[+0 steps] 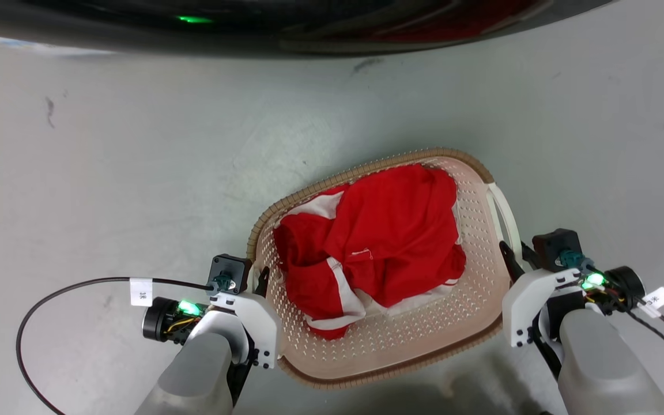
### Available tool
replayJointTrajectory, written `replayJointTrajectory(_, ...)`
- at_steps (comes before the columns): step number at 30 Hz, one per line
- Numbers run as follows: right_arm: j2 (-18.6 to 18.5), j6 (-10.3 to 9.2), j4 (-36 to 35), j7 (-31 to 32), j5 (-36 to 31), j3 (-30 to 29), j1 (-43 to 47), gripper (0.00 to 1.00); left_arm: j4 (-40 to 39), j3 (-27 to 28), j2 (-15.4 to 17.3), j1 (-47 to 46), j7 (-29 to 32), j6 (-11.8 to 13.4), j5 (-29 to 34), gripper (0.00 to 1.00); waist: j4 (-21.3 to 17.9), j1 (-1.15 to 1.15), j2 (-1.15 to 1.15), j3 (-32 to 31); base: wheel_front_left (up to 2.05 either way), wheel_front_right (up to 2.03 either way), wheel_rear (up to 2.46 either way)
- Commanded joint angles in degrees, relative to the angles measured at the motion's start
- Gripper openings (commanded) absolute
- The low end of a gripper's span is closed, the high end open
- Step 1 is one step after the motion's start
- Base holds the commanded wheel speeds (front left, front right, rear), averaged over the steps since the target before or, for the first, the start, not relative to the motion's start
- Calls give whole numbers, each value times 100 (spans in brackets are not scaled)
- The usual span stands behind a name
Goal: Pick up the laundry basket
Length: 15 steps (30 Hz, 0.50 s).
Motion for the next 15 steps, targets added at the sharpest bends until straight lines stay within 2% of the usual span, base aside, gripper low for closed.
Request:
replayJointTrajectory(1, -16, -12, 16, -15, 6, 40, 15, 0, 21, -118, -53, 32, -17, -128, -20, 0, 15, 0, 0, -200, 0, 0, 0)
replayJointTrajectory(15, -8, -10, 386, -15, 212, 340, 280, 0, 429, -556, -59, 100, 134, -223, -800, 0, 21, 0, 0, -1575, 0, 0, 0)
